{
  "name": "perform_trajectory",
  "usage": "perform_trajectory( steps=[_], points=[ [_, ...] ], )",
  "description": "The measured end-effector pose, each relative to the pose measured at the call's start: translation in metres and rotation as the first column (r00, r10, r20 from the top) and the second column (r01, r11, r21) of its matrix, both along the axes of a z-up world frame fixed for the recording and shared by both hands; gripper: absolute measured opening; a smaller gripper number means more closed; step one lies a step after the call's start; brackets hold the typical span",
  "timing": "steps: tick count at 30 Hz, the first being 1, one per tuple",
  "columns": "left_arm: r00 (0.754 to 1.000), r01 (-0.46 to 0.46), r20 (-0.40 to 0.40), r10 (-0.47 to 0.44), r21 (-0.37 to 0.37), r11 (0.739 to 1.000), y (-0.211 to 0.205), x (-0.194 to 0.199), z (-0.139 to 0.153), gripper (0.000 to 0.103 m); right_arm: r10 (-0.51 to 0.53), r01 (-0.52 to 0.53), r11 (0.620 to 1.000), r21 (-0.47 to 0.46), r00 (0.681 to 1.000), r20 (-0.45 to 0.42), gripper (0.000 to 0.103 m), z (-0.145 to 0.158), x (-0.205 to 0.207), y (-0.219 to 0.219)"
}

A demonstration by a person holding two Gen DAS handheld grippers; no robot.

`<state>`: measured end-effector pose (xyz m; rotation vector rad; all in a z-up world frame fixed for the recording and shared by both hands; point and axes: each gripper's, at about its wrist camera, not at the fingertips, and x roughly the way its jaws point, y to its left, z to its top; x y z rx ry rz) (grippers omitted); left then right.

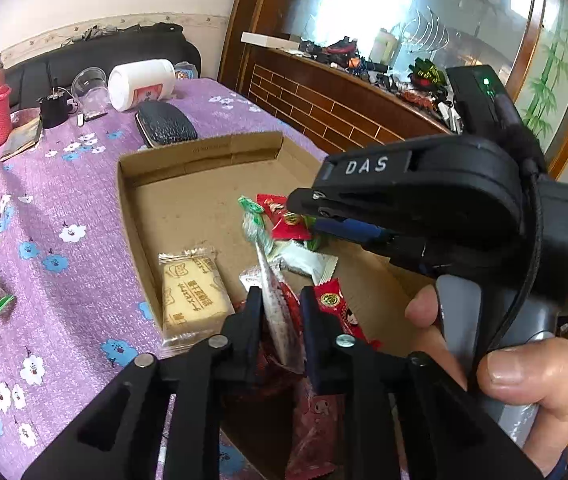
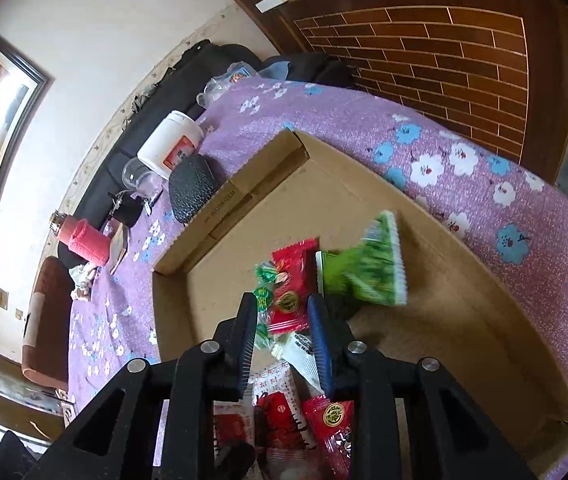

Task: Organize snacks
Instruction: 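Lower both packets into the tray and open both tools, then move both open tools back over the snack pile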

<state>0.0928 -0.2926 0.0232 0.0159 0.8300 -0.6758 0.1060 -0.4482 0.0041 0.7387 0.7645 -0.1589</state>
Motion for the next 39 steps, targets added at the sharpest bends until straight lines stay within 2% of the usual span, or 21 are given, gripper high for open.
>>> perform_trajectory(
  steps=[3, 9, 17, 21, 25, 29, 32, 35, 37, 39],
  points=[
    [0.999, -0.028, 0.022, 0.028, -0.018, 0.999, 0.005, -0.001, 0.007, 0.036, -0.038, 0.038, 0.999, 0.002, 0.998, 0.043, 0.028, 0.007, -0.007, -0.004],
    [0.993, -0.103, 0.051, 0.106, -0.061, 0.993, 0.021, 0.0, 0.03, 0.038, -0.04, 0.041, 0.999, -0.004, 0.992, 0.121, 0.032, 0.019, -0.015, -0.001],
    [0.984, -0.172, 0.039, 0.174, -0.041, 0.984, 0.048, -0.001, 0.056, 0.039, 0.127, -0.115, 0.99, -0.084, 0.981, 0.146, 0.032, 0.025, -0.005, 0.038],
    [0.978, -0.198, 0.067, 0.197, 0.013, 0.98, 0.065, -0.007, 0.059, 0.04, 0.197, -0.178, 0.976, -0.125, 0.967, 0.162, 0.032, 0.028, -0.004, 0.055],
    [0.966, -0.247, 0.1, 0.24, 0.06, 0.967, 0.096, -0.016, 0.054, 0.049, 0.288, -0.263, 0.951, -0.159, 0.944, 0.159, 0.032, 0.027, -0.001, 0.075],
    [0.944, -0.315, 0.131, 0.302, 0.091, 0.945, 0.133, -0.019, 0.048, 0.049, 0.393, -0.357, 0.909, -0.216, 0.905, 0.16, 0.032, 0.029, -0.001, 0.105],
    [0.916, -0.392, 0.125, 0.382, 0.067, 0.918, 0.175, -0.009, 0.044, 0.049, 0.512, -0.47, 0.85, -0.24, 0.844, 0.159, 0.032, 0.027, -0.002, 0.138],
    [0.866, -0.497, 0.064, 0.496, 0.0, 0.868, 0.228, 0.009, 0.041, 0.049, 0.616, -0.564, 0.775, -0.285, 0.774, 0.145, 0.033, 0.023, -0.008, 0.173],
    [0.833, -0.553, 0.0, 0.553, -0.013, 0.833, 0.257, 0.023, 0.033, 0.049, 0.665, -0.618, 0.736, -0.275, 0.736, 0.125, 0.034, 0.015, -0.009, 0.192],
    [0.813, -0.58, -0.097, 0.574, -0.036, 0.814, 0.282, 0.037, 0.018, 0.049, 0.692, -0.65, 0.709, -0.275, 0.716, 0.092, 0.034, 0.007, -0.009, 0.207]
  ],
)
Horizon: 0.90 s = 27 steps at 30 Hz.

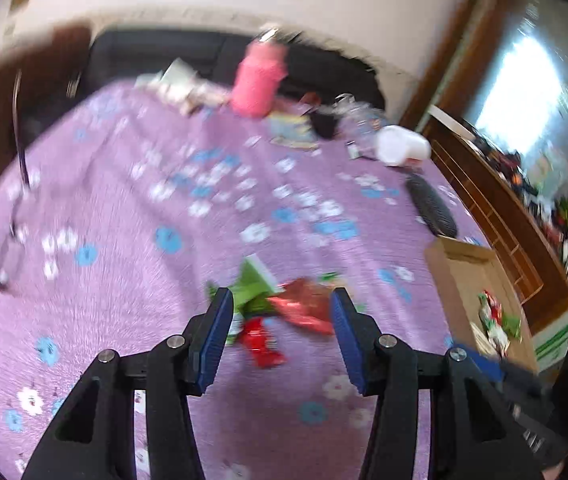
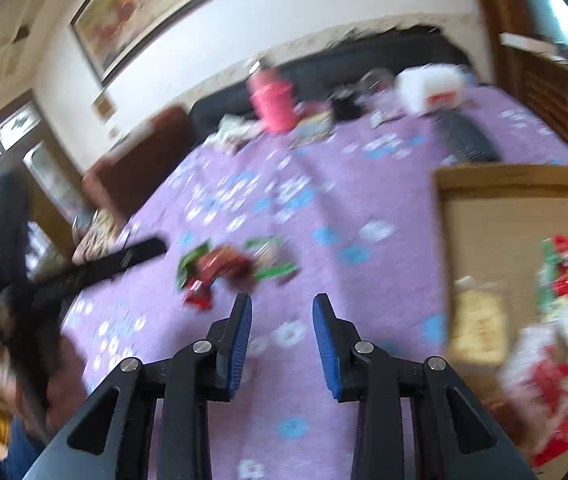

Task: Organize snacks
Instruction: 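Move both open tools back over the snack pile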

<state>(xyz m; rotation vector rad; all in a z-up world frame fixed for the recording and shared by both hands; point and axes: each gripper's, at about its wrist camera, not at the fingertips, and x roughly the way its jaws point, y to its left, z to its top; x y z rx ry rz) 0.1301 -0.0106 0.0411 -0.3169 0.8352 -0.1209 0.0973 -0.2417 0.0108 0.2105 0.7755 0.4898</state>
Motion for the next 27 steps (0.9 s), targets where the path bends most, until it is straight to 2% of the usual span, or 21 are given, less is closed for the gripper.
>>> perform_trajectory(
  steps=[2, 5, 7, 12, 13, 14, 17, 23, 25, 27],
  points=[
    [0.996, -0.033, -0.081, 0.025, -0.091, 0.995, 0.017, 0.011, -0.016, 0.049, 0.008, -0.009, 0.999, -0.048, 1.0, -0.014, 0.034, -0.008, -0.001, 0.01],
    [0.99, -0.037, -0.14, 0.01, -0.189, 0.981, 0.024, 0.015, -0.029, 0.049, 0.012, -0.013, 0.996, -0.089, 1.0, -0.012, 0.034, -0.012, -0.003, 0.018],
    [0.99, -0.046, -0.139, 0.021, -0.176, 0.983, 0.023, 0.014, -0.03, 0.049, 0.012, -0.012, 0.996, -0.089, 1.0, -0.002, 0.034, -0.011, -0.004, 0.016],
    [0.991, -0.116, -0.072, 0.109, -0.096, 0.989, 0.021, 0.014, -0.025, 0.049, -0.001, 0.0, 0.997, -0.071, 1.0, -0.015, 0.037, -0.011, -0.002, 0.01],
    [0.989, -0.137, -0.06, 0.132, -0.089, 0.987, 0.023, 0.016, -0.025, 0.051, -0.001, 0.0, 0.998, -0.069, 1.0, -0.019, 0.037, -0.011, 0.0, 0.011],
    [0.988, -0.153, -0.05, 0.149, -0.087, 0.984, 0.023, 0.02, -0.027, 0.056, -0.001, 0.0, 0.998, -0.07, 1.0, -0.018, 0.037, -0.01, -0.001, 0.012],
    [0.99, -0.111, -0.102, 0.101, -0.096, 0.989, 0.018, 0.033, -0.039, 0.059, -0.001, 0.0, 0.997, -0.076, 1.0, -0.01, 0.037, -0.01, -0.002, 0.013],
    [0.984, 0.053, -0.153, -0.088, -0.217, 0.975, 0.002, 0.023, -0.039, 0.059, -0.009, 0.008, 0.998, -0.066, 1.0, -0.017, 0.037, -0.01, -0.001, 0.011],
    [0.985, 0.082, -0.127, -0.113, -0.23, 0.97, -0.001, 0.016, -0.032, 0.059, -0.011, 0.01, 0.998, -0.059, 1.0, -0.018, 0.037, -0.01, 0.0, 0.009],
    [0.991, 0.075, -0.092, -0.095, -0.204, 0.976, -0.001, 0.013, -0.023, 0.059, -0.014, 0.013, 0.998, -0.057, 1.0, -0.017, 0.037, -0.01, 0.0, 0.008]
  ],
)
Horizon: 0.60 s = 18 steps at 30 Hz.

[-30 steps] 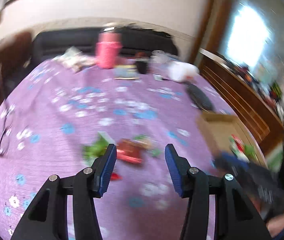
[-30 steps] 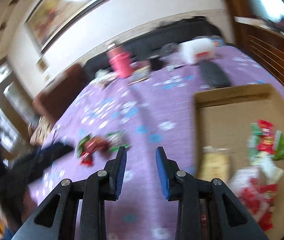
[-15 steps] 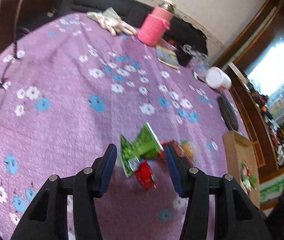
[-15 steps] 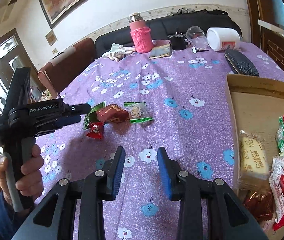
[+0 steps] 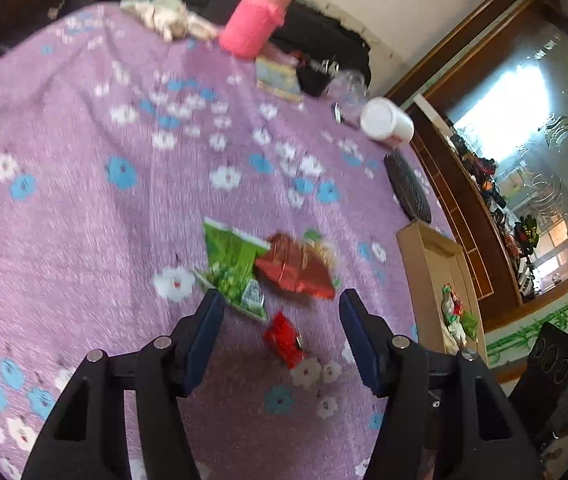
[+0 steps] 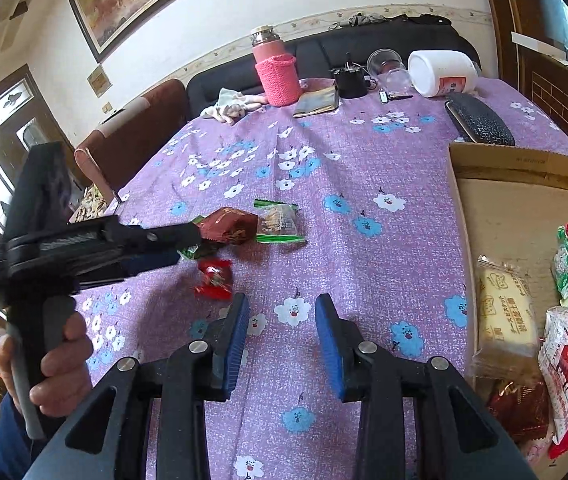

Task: Organize snacks
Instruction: 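Move both open tools back over the snack pile, then grasp the green packet with the left tool while the right tool grasps a small red packet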

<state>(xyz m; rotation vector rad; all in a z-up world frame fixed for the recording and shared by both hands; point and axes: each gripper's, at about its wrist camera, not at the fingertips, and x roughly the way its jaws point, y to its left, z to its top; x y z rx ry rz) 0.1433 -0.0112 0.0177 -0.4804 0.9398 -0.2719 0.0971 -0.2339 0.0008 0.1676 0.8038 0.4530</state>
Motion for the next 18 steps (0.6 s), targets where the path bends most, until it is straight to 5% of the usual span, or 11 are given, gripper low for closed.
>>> perform_trajectory(
  steps=[5, 11, 15, 18],
  points=[
    [0.995, -0.098, 0.004, 0.098, 0.089, 0.991, 0.008, 0.007, -0.003, 0.059, -0.002, 0.002, 1.0, -0.006, 1.0, -0.005, 0.037, -0.001, 0.001, 0.001],
    [0.999, -0.038, 0.015, 0.037, 0.14, 0.989, -0.008, 0.013, -0.009, 0.059, -0.001, 0.001, 1.0, -0.007, 1.0, 0.0, 0.037, -0.001, 0.0, 0.002],
    [0.999, -0.033, 0.013, 0.031, 0.262, 0.965, -0.026, 0.018, -0.017, 0.038, 0.002, -0.001, 1.0, -0.005, 1.0, 0.003, 0.037, 0.0, -0.001, 0.002],
    [0.999, -0.041, 0.019, 0.037, 0.299, 0.953, -0.029, 0.018, -0.018, 0.034, 0.004, -0.004, 1.0, -0.007, 1.0, 0.006, 0.037, 0.0, -0.002, 0.003]
  ],
)
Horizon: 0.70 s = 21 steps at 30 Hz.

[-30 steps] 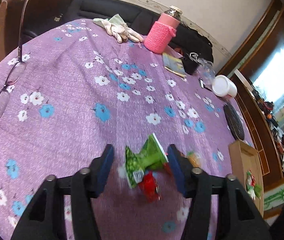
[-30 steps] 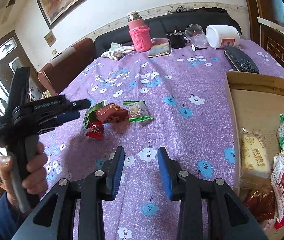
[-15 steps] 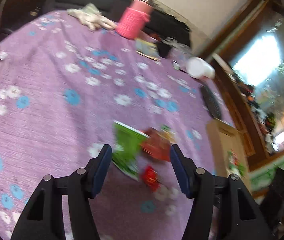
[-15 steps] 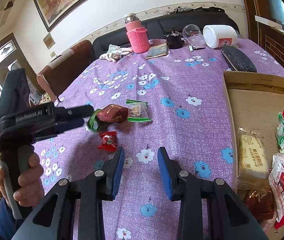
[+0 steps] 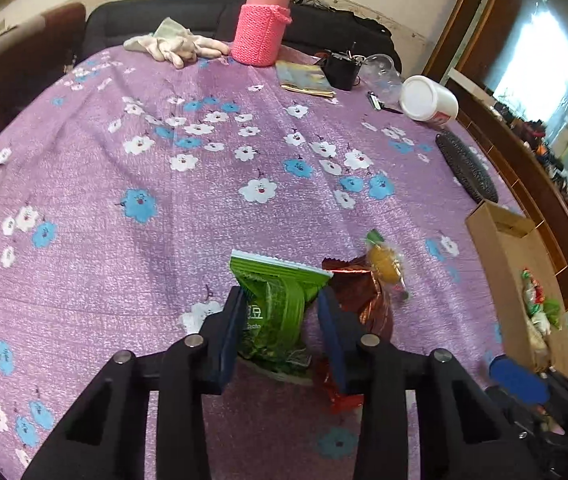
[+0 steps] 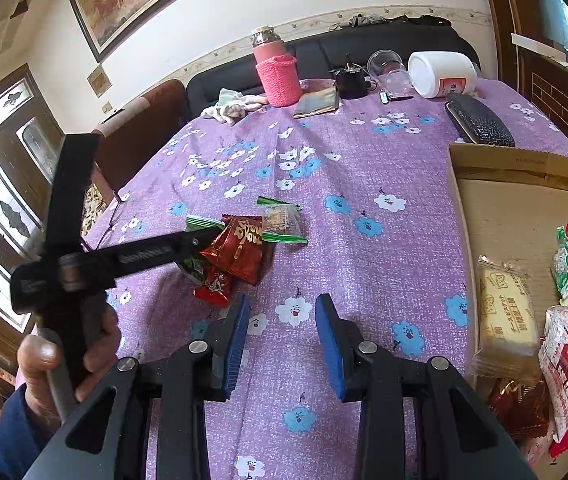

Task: Organize snacks
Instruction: 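Grasp the green packet with the left tool while the right tool grasps a small red packet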

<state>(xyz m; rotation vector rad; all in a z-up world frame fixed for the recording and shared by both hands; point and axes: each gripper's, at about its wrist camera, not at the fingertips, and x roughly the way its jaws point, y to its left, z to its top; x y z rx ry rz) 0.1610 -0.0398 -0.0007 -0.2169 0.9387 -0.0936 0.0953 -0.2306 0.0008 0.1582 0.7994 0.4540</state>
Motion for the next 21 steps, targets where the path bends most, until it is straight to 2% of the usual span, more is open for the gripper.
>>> perform_trajectory(
  steps=[3, 5, 7, 9, 15, 21],
  points=[
    [1.0, -0.031, -0.004, 0.031, -0.002, 1.0, 0.007, 0.0, 0.0, 0.029, 0.006, -0.006, 1.0, -0.002, 1.0, 0.004, 0.037, 0.0, -0.001, 0.001],
    [0.999, -0.054, -0.006, 0.054, -0.028, 0.998, 0.015, 0.001, 0.001, 0.029, 0.012, -0.012, 1.0, -0.004, 1.0, 0.008, 0.037, 0.0, -0.002, 0.002],
    [0.996, -0.083, 0.011, 0.084, -0.047, 0.995, 0.024, -0.002, 0.007, 0.023, 0.027, -0.027, 1.0, -0.002, 1.0, 0.013, 0.037, 0.0, -0.002, 0.005],
    [0.994, -0.1, 0.03, 0.102, -0.058, 0.993, 0.029, -0.005, 0.013, 0.022, 0.046, -0.046, 0.999, 0.015, 0.999, 0.005, 0.037, -0.001, -0.002, 0.007],
    [0.991, -0.116, 0.052, 0.12, -0.074, 0.991, 0.036, -0.009, 0.023, 0.022, 0.121, -0.094, 0.979, 0.179, 0.982, -0.144, 0.037, -0.009, 0.016, 0.023],
    [0.989, -0.121, 0.075, 0.127, -0.08, 0.989, 0.04, -0.015, 0.03, 0.022, 0.084, -0.06, 0.991, 0.123, 0.976, -0.2, 0.038, -0.013, 0.041, 0.057]
  ],
)
